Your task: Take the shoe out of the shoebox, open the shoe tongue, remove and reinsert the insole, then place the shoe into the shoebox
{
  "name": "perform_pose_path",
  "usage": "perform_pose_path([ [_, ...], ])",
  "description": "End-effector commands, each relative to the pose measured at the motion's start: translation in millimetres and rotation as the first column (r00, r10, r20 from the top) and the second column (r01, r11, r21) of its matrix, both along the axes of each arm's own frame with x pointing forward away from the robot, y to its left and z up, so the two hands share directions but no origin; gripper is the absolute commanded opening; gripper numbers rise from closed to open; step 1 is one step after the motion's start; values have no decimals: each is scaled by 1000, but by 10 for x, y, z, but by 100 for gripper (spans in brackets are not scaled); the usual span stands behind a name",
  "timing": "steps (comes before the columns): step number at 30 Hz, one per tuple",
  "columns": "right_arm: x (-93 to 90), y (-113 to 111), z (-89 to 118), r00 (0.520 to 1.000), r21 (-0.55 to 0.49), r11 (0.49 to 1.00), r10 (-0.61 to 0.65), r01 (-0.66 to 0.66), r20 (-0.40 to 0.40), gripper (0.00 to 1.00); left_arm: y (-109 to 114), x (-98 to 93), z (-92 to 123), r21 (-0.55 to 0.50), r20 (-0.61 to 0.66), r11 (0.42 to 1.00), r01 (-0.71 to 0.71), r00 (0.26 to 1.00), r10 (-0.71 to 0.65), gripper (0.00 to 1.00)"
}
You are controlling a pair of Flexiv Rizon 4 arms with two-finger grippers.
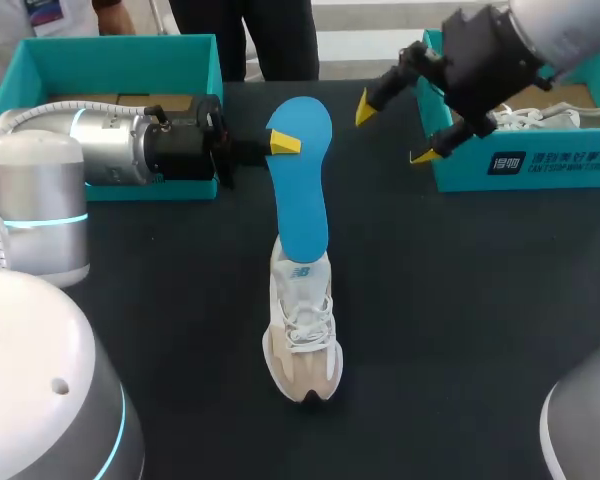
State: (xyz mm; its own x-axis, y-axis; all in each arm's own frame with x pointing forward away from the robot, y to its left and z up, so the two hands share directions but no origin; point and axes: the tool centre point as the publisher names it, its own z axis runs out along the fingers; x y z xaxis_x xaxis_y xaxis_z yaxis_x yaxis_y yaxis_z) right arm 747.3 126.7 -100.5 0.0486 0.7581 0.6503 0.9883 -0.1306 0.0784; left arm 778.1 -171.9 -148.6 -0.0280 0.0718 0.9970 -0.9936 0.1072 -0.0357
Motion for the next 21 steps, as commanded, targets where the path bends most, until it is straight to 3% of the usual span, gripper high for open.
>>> perform_pose_path([
  [1, -19, -89, -81, 998, 428, 903, 4, -33, 68, 100, -2, -8, 4, 2, 0, 1000, -2, 1000, 2, 0],
  [21, 98, -158, -66, 990, 564, 823, -13, -71, 144, 100, -2, -8, 4, 2, 0, 1000, -2, 1000, 2, 0],
])
